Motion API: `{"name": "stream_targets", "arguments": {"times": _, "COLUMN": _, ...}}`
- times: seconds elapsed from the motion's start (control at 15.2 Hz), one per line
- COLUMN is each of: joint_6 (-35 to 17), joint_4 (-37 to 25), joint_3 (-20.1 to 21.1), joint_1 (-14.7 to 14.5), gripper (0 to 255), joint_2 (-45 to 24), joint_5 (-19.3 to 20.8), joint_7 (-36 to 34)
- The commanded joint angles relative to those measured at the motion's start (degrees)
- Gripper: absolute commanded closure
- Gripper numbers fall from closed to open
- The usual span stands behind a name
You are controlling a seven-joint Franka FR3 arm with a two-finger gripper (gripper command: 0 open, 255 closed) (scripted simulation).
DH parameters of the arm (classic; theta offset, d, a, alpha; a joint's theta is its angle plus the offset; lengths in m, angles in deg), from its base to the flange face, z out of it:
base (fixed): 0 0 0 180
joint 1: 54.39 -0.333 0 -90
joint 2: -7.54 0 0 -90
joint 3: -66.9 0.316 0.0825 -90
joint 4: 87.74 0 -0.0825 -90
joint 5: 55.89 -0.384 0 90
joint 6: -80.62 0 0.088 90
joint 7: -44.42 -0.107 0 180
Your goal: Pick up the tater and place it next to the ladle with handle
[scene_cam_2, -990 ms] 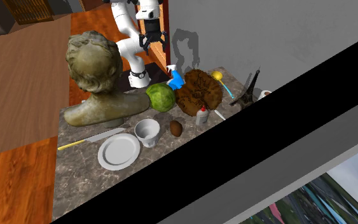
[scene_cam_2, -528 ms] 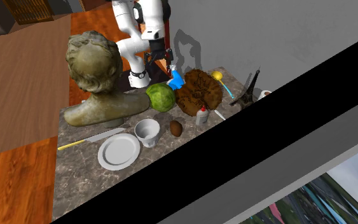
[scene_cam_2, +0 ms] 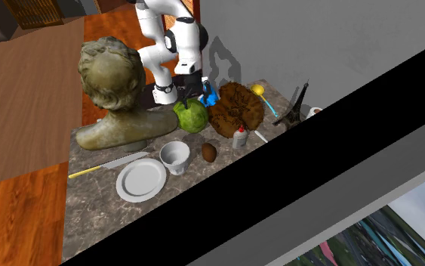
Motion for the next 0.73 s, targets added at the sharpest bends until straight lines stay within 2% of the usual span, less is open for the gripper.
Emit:
{"name": "stream_targets", "arguments": {"times": 0.0, "joint_6": -3.1, "joint_4": -2.1, "joint_3": 0.0, "joint_1": 0.2, "gripper": 0, "joint_2": -4.9, "joint_5": 0.4, "joint_7": -0.3}}
{"name": "stream_targets", "arguments": {"times": 0.66, "joint_6": -13.2, "joint_4": -14.8, "joint_3": -0.9, "joint_1": 1.0, "gripper": 0, "joint_2": -26.7, "joint_5": 2.1, "joint_7": -0.4}}
